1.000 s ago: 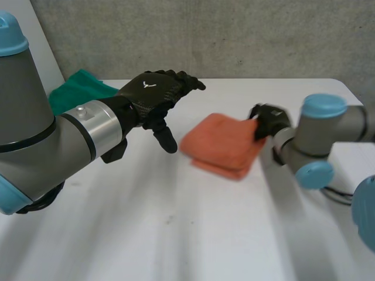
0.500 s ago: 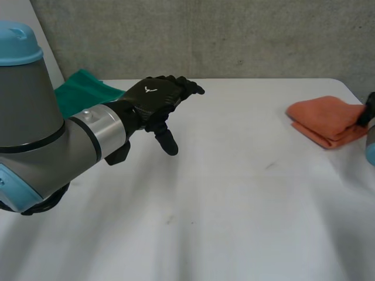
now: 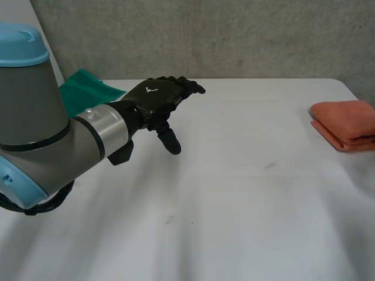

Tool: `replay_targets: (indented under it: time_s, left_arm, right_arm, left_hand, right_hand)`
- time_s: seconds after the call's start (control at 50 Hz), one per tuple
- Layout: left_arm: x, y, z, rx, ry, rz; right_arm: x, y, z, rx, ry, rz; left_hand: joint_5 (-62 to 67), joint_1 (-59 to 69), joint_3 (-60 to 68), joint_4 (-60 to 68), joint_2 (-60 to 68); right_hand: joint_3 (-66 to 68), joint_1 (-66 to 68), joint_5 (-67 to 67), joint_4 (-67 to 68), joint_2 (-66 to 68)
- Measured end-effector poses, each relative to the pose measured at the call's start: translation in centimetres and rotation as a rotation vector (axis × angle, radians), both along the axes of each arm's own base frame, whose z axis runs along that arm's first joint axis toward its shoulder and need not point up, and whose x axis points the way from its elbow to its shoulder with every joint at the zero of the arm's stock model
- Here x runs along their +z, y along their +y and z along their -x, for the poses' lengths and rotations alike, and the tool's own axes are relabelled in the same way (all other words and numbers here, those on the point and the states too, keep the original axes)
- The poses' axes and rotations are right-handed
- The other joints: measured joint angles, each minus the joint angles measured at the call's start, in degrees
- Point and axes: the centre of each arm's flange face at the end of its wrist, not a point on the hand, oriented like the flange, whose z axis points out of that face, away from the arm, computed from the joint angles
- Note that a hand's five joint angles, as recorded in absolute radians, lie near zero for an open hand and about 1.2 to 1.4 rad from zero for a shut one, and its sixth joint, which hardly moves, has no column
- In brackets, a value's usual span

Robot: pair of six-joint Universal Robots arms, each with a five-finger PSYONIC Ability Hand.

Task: Fold the laundry.

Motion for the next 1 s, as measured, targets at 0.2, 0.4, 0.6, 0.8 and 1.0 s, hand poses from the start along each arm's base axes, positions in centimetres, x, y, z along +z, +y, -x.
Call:
replay_targets:
  time_s: [0.2, 0.4, 0.6, 0.8, 1.0]
  left_arm:
    - [0.2, 0.1, 0.0, -0.001, 0.002, 0.004]
    - [1.3, 0.2, -0.3, 0.025, 0.015, 0.048]
    - [3.0, -1.5, -0.8, 0.098, 0.072, 0.211]
    - [1.4, -9.0, -4.7, 0.259, -0.046, 0.384]
    - [-6.3, -19.9, -11.3, 0.428, -0.275, 0.386]
  right_arm:
    - [2.9, 1.0, -0.5, 0.083, -0.044, -0.05]
    - [7.6, 2.4, 0.8, 0.133, 0.319, -0.15]
    - [17.3, 3.5, -0.5, 0.048, 0.638, 0.008]
    - [19.6, 9.8, -15.3, 0.476, 0.574, 0.229]
    - [14.4, 22.3, -26.3, 0.992, 0.527, 0.235]
  left_hand:
    - [0.0, -0.03, 0.0, 0.0, 0.0]
    - [0.0, -0.03, 0.0, 0.0, 0.0]
    - [0.0, -0.03, 0.0, 0.0, 0.0]
    - [0.0, -0.03, 0.0, 0.0, 0.0]
    - [0.0, 0.05, 0.0, 0.0, 0.0]
  right_hand:
    - [-52.95, -28.44, -50.42, -52.56, -50.39]
    - [-52.95, -28.44, -50.42, -52.56, -50.39]
    - [-52.95, -28.44, -50.42, -52.56, -50.39]
    - [-52.93, -28.45, -50.63, -52.57, -50.39]
    - [-52.93, -28.45, -50.64, -52.57, -50.39]
